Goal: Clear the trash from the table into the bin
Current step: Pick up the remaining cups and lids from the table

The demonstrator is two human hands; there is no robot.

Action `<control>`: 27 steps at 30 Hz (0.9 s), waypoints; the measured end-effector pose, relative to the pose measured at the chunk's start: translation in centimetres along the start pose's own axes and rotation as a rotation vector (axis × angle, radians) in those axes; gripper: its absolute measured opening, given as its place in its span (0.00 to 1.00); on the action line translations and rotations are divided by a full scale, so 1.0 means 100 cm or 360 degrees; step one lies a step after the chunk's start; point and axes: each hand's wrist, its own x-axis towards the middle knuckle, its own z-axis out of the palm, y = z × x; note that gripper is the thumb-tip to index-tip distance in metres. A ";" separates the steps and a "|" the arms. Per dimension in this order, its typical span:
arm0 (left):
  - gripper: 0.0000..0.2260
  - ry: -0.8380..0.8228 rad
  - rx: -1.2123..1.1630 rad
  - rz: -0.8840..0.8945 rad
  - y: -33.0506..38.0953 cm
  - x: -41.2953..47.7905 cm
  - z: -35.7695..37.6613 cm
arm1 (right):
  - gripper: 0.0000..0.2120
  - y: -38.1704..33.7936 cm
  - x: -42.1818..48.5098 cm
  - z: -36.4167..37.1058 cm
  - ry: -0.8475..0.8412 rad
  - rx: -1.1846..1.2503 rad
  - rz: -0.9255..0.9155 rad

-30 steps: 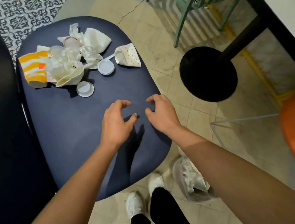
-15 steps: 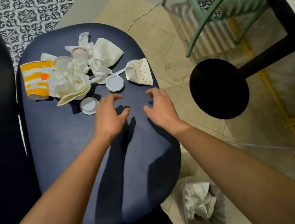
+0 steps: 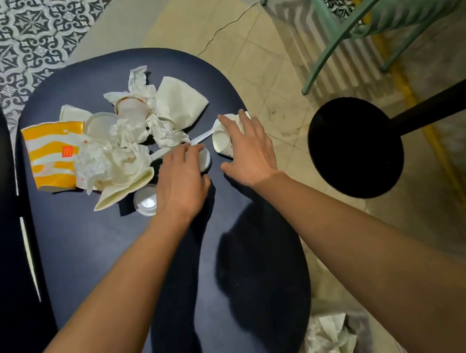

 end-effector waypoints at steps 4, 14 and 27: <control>0.25 -0.0030 0.0143 0.0081 -0.003 0.009 0.007 | 0.45 0.006 0.016 0.005 -0.0062 -0.0096 0.0009; 0.22 -0.0159 0.0069 -0.0046 -0.002 0.012 0.011 | 0.34 0.013 0.008 0.025 -0.0086 0.0097 0.0091; 0.18 -0.0190 -0.0115 -0.0211 0.006 -0.012 0.021 | 0.28 0.016 -0.026 0.033 0.0034 0.0002 -0.0024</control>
